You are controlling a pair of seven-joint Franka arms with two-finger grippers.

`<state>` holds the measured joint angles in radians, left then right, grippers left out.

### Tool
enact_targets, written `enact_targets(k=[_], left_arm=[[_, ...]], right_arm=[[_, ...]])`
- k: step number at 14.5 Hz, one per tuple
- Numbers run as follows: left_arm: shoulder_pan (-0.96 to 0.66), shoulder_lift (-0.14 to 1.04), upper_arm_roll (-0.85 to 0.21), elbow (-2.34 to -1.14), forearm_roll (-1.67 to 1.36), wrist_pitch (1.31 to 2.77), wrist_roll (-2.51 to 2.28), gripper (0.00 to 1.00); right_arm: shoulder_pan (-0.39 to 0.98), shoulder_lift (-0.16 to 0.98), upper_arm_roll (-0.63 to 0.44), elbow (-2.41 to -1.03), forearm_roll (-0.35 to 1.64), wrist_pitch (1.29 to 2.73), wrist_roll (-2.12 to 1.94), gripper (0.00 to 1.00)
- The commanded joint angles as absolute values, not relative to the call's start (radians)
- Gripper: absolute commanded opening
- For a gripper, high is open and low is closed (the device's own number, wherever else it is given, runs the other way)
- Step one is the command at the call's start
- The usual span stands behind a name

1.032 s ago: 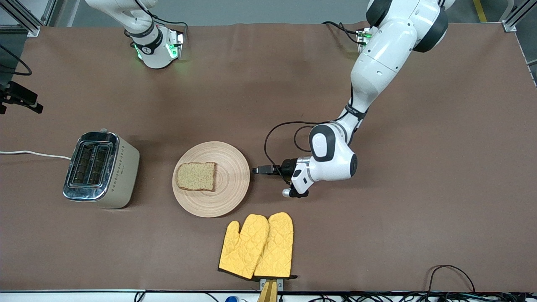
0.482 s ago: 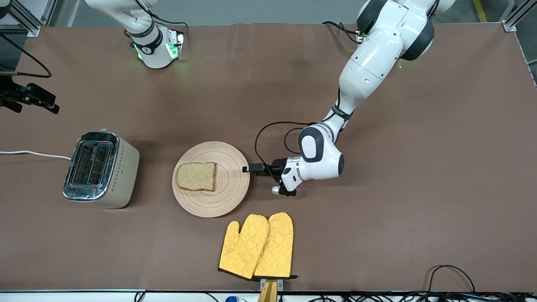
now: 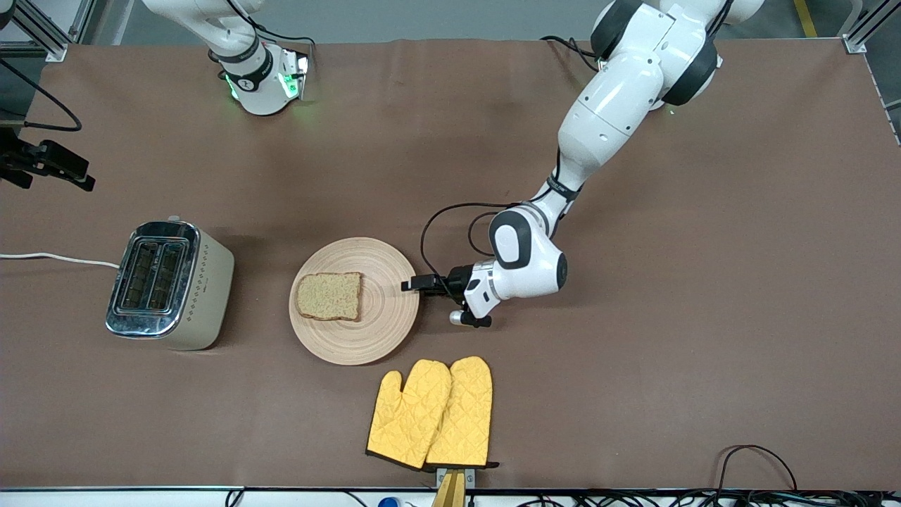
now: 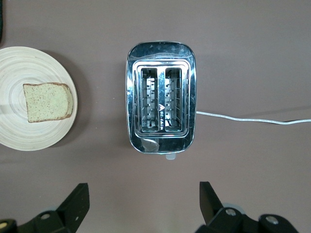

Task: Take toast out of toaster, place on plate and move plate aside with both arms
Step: 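Grip the wooden plate rim with the left gripper, then drag the plate with the left gripper away from the toaster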

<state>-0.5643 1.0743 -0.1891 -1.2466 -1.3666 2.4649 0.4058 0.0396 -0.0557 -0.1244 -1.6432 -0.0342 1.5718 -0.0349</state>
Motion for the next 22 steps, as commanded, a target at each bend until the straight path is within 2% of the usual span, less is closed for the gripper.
enact_targets(k=[1,3,5,6,7,11,14,22], left_arm=[[-0.601,1.109,-0.181,-1.186,-1.394,2.51,0.423,0.72],[-0.601,1.109,-0.179,-1.186,-1.394,2.51,0.428,0.53],[-0.6,1.108,-0.179,-1.189,-1.394,2.51,0.428,0.18],[-0.598,1.108,-0.179,-1.19,-1.394,2.51,0.428,0.06],[-0.597,1.108,-0.179,-1.193,-1.394,2.51,0.429,0.0],[-0.575,1.072,-0.173,-1.2,-1.359,2.507,0.426,0.0],[-0.494,1.026,-0.184,-1.218,-1.289,2.484,0.417,0.0],[-0.243,0.878,-0.183,-1.376,-1.284,2.096,0.506,0.0]], right_arm=[[0.026,-0.058,-0.121,-1.638,-0.051,1.572,-0.055,1.0],[0.018,-0.058,-0.121,-1.64,-0.049,1.575,-0.055,1.0],[0.018,-0.058,-0.121,-1.638,-0.049,1.577,-0.055,1.0],[0.018,-0.058,-0.121,-1.64,-0.048,1.577,-0.054,1.0],[0.018,-0.058,-0.121,-1.64,-0.046,1.575,-0.052,1.0],[0.015,-0.058,-0.121,-1.641,-0.029,1.574,-0.051,1.0],[0.015,-0.058,-0.121,-1.644,-0.023,1.572,-0.051,1.0],[0.017,-0.058,-0.121,-1.643,-0.023,1.569,-0.051,1.0]])
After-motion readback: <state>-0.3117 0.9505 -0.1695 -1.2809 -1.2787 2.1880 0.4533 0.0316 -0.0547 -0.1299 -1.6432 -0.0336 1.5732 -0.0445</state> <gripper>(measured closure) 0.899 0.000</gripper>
